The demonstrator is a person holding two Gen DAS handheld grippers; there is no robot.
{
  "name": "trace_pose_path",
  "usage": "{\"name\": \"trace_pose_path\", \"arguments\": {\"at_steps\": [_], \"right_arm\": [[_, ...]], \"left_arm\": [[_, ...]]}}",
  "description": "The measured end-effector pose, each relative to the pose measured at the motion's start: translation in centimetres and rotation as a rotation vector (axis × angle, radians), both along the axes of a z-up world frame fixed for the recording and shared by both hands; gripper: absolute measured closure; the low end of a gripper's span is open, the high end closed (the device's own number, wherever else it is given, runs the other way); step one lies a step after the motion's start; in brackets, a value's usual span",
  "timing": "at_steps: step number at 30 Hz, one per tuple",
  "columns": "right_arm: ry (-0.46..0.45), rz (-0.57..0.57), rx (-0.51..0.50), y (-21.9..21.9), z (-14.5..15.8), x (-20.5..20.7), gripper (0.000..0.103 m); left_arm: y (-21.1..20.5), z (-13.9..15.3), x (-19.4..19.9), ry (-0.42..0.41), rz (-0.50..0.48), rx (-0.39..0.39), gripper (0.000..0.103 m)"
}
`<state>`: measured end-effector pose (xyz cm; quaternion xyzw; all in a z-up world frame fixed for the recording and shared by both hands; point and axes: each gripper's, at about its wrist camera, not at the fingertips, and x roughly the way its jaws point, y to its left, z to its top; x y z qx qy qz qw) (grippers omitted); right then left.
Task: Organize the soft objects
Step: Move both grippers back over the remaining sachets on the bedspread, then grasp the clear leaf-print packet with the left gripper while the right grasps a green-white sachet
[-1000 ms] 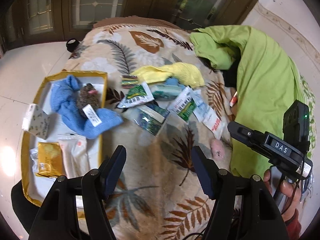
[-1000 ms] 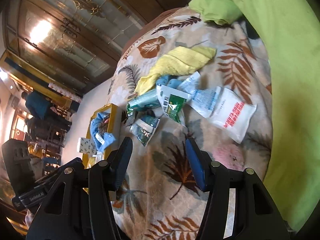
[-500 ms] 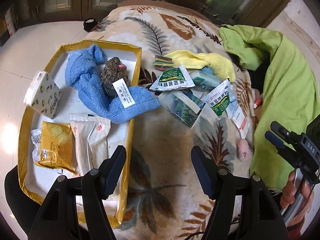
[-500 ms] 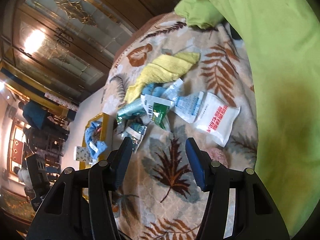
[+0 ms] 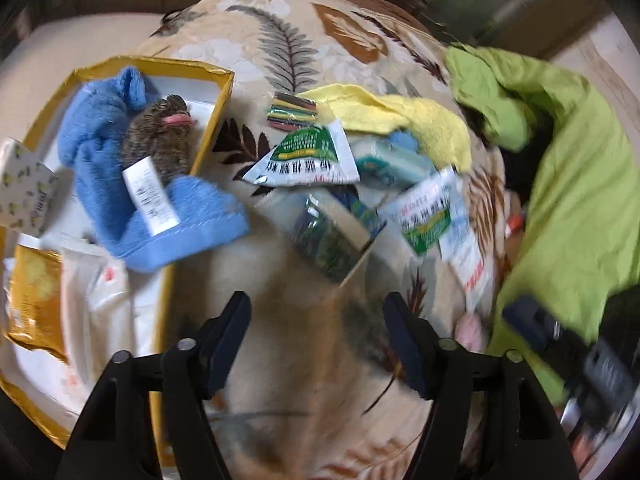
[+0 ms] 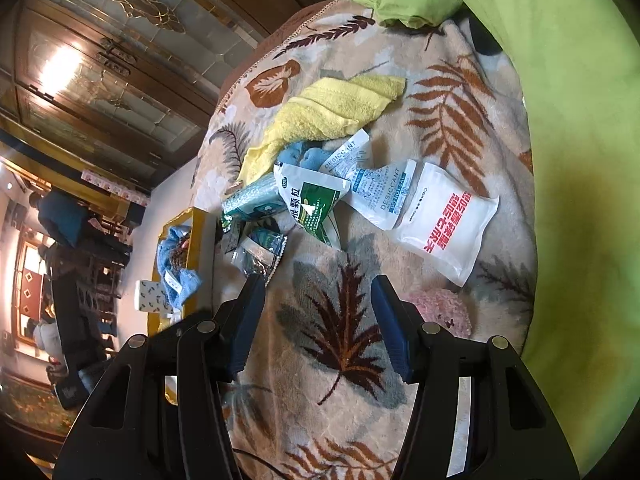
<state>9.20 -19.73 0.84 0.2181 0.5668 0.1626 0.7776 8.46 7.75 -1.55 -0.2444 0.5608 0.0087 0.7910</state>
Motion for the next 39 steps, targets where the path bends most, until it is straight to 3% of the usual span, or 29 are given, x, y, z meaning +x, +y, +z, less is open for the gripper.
{"name": "trace_pose_path", "arguments": {"at_steps": [3, 9, 13, 22, 29, 39], "right_arm": [[-0.001, 0.001, 0.008, -0.1, 0.0, 0.0, 0.047], [-0.002, -0.004, 0.039, -0.8, -0.1, 0.1, 0.047], [0.011, -0.002, 0.065, -1.1, -0.8, 0.2, 0.047], [0.035, -0.008, 0.096, -1.4, -1.6, 0.4, 0.047], [0.048, -0.018, 0.104, -1.6, -1.9, 0.4, 0.047], [0.055, -0.031, 0.115, -1.8, -2.1, 0.3, 0.047]], "left_arm": [[-0.1, -1.2, 1.8, 0.037, 0.093, -0.06, 0.026], [-0.7, -3.4, 4.0, 0.105, 0.194, -0.067, 0.026], [-0.9, -4.5, 5.0, 0.127, 0.242, -0.154, 0.026], [-1.0, -5.0, 6.4, 0.123, 0.373, -0.093, 0.021], [-1.7, -5.3, 6.6, 0.116, 0.3, -0.039, 0.02], [-1.2, -5.4, 7.3, 0.151, 0.285, -0.007, 0.035]]}}
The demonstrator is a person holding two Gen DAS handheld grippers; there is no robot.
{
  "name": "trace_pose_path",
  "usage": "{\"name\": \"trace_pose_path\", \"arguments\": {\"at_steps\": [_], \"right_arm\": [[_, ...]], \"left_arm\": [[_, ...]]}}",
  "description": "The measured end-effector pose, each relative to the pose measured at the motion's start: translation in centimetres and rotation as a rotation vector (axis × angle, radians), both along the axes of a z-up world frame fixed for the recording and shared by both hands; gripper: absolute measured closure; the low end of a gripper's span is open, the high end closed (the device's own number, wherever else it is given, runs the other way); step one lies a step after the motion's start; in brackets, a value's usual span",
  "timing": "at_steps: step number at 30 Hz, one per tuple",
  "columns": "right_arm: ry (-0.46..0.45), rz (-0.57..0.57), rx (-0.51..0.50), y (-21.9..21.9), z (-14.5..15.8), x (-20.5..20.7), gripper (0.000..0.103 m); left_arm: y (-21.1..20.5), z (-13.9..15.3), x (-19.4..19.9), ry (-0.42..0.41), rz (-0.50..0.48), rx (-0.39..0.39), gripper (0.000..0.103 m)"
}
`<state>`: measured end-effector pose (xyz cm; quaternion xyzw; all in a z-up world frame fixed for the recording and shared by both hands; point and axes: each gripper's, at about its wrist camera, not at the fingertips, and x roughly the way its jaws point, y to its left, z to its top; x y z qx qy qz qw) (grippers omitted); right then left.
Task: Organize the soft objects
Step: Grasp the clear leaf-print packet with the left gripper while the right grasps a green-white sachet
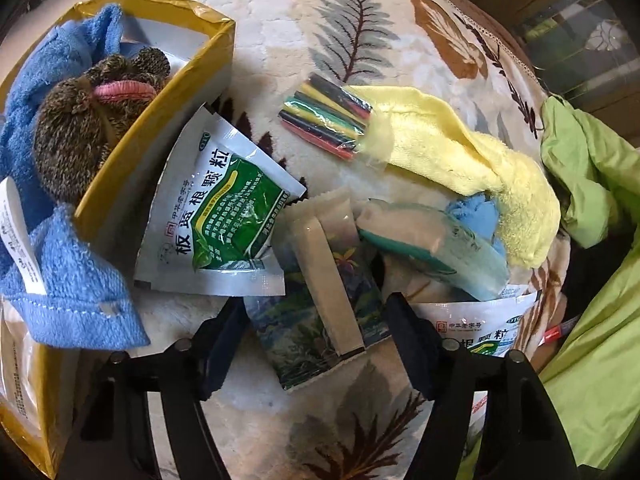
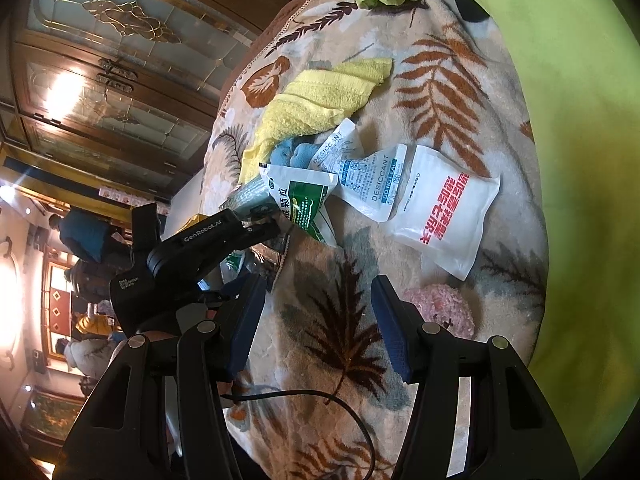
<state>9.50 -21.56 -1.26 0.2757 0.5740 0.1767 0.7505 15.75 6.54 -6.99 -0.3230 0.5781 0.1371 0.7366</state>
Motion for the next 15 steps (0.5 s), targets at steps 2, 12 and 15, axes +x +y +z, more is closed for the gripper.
{"name": "trace_pose_path", "arguments": {"at_steps": [2, 12, 15], "right_arm": [[0.0, 0.003, 0.0, 0.1, 0.0, 0.0, 0.047], [-0.039, 0.013, -0.029, 1.6, 0.9, 0.9, 0.047], [-0.053, 0.009, -0.029, 1.9, 0.9, 1.4, 0.047]], "left_arm": [[0.2, 0.0, -0.1, -0.001, -0.008, 0.014, 0.047], [1.2, 0.7, -2.3, -0.042, -0.094, -0.008, 0.061], [1.4, 0.8, -3.1, -0.045, -0.114, -0.021, 0.062]]}}
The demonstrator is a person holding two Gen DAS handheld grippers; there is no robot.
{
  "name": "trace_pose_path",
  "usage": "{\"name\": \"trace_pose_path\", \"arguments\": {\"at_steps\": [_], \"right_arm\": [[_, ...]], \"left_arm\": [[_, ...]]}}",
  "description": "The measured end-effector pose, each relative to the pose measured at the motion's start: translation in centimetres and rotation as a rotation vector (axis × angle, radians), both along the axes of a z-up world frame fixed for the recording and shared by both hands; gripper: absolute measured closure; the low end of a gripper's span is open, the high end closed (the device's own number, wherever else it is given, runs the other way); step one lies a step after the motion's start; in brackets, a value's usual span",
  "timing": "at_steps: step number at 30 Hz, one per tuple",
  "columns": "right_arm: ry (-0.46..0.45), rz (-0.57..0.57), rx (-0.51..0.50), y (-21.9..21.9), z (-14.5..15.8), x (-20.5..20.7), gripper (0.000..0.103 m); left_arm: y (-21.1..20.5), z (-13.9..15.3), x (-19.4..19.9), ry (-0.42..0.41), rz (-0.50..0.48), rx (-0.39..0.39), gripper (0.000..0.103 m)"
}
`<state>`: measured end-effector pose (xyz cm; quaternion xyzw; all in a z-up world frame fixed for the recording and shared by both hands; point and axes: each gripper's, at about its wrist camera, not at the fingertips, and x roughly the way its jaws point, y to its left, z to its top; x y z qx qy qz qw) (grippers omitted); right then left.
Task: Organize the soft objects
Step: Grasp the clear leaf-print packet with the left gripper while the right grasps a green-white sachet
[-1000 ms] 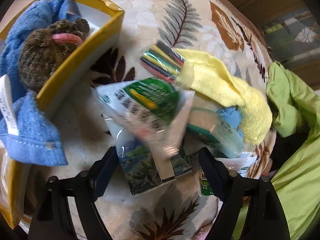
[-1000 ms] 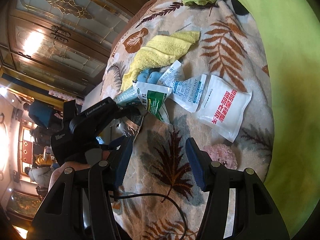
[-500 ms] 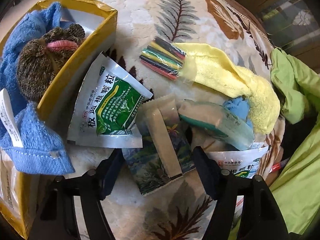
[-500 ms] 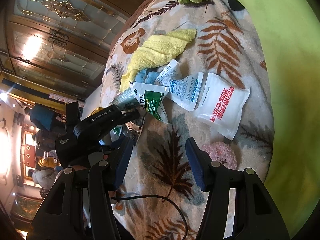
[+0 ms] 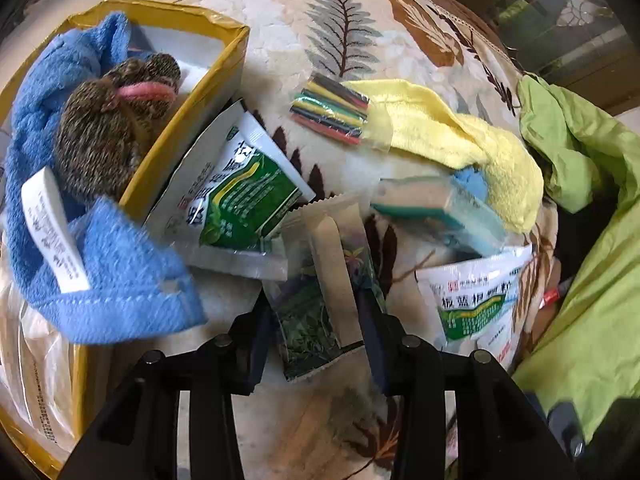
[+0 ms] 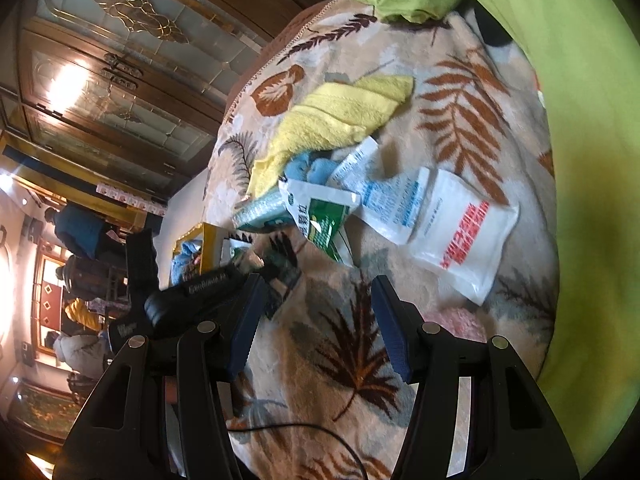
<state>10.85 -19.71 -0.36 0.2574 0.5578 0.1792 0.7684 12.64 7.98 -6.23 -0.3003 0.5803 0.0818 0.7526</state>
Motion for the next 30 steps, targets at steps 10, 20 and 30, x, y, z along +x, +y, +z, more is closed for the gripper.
{"name": "trace_pose_path", "arguments": {"at_steps": [10, 20, 30], "right_arm": [[0.005, -0.075, 0.024, 1.8, -1.9, 2.9, 0.036], [0.04, -0.071, -0.103, 5.8, -4.3, 6.1, 0.035], [0.059, -0.044, -0.091, 5.3, -6.5, 6.0, 0.06]], "left_arm": [[0.2, 0.4, -1.4, 0.008, -0.035, -0.054, 0.065], [0.6, 0.1, -0.7, 0.016, 0.064, -0.123, 0.048], [-0.9, -0.3, 1.3, 0.015, 0.033, -0.057, 0.039]]}}
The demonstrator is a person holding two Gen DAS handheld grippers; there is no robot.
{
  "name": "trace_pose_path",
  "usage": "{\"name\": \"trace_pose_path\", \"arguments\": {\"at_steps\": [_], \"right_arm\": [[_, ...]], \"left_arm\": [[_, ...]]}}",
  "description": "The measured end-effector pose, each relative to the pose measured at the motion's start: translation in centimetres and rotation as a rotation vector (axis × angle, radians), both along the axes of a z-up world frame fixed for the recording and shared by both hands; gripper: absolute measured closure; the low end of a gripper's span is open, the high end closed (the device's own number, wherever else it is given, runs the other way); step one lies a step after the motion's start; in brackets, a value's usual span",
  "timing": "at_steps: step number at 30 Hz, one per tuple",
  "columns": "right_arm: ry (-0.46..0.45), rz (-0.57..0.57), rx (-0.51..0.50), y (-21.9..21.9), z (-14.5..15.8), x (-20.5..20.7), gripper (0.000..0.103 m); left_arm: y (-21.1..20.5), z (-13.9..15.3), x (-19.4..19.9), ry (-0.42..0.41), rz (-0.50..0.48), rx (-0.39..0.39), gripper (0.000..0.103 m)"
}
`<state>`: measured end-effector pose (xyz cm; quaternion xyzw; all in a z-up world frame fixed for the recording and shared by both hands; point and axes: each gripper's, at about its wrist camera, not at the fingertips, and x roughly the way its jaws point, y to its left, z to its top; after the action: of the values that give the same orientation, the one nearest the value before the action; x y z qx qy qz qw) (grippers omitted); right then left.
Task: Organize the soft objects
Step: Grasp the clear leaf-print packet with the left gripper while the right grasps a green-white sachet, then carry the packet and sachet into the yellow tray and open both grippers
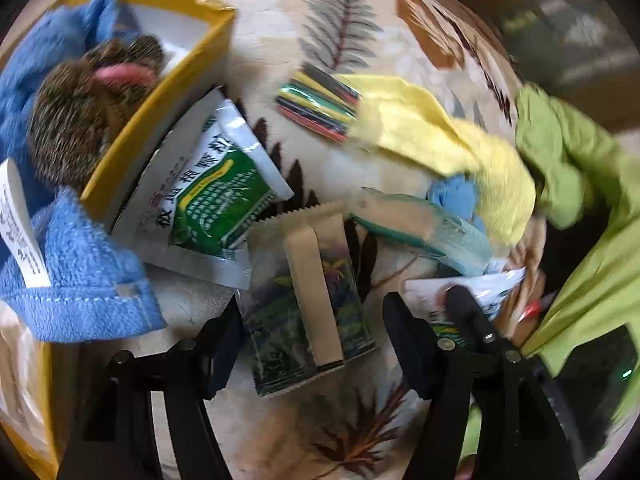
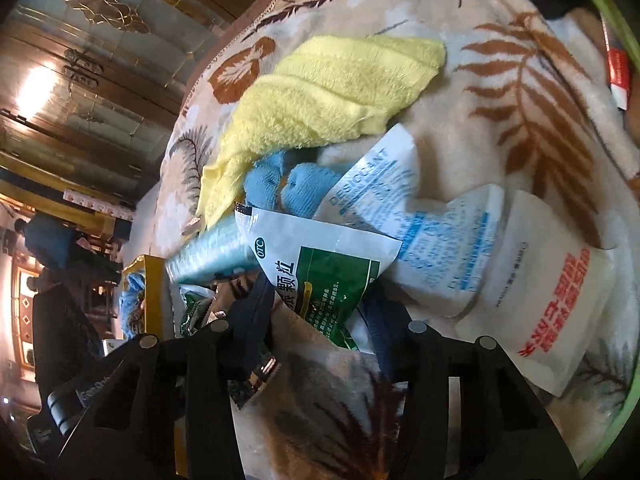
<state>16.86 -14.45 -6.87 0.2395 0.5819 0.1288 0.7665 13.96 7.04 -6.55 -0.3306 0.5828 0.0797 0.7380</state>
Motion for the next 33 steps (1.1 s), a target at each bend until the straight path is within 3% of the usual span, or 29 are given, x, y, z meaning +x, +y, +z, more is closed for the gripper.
{"name": "trace_pose_path", "arguments": {"at_steps": [2, 5, 7, 22, 33], "right_arm": [[-0.01, 0.0, 0.002, -0.3, 0.2, -0.2, 0.061], [-0.018, 0.006, 0.017, -0.8, 0.7, -0.8, 0.061], [-0.021, 0.008, 0.033, -1.1, 1.0, -1.3, 0.061], [-0.054, 0.041, 0.067, -2.0, 3.9, -5.1, 0.062], [-0.066, 0.103, 0.098, -0.2, 5.7, -6.9, 0.061]], "left_arm": [[-0.7, 0.1, 0.0, 0.007, -0.039, 0.058, 0.045], [-0.7, 0.1, 0.0, -0.006, -0.069, 0.062, 0.051], [-0.3, 0.4, -0.5, -0.006, -0.081, 0.07, 0.065], [0.5, 1.4, -4.9, -0.037, -0.164, 0.025, 0.069], [1.8, 5.5, -9.4, -0.112, -0.244, 0.0, 0.069]]}}
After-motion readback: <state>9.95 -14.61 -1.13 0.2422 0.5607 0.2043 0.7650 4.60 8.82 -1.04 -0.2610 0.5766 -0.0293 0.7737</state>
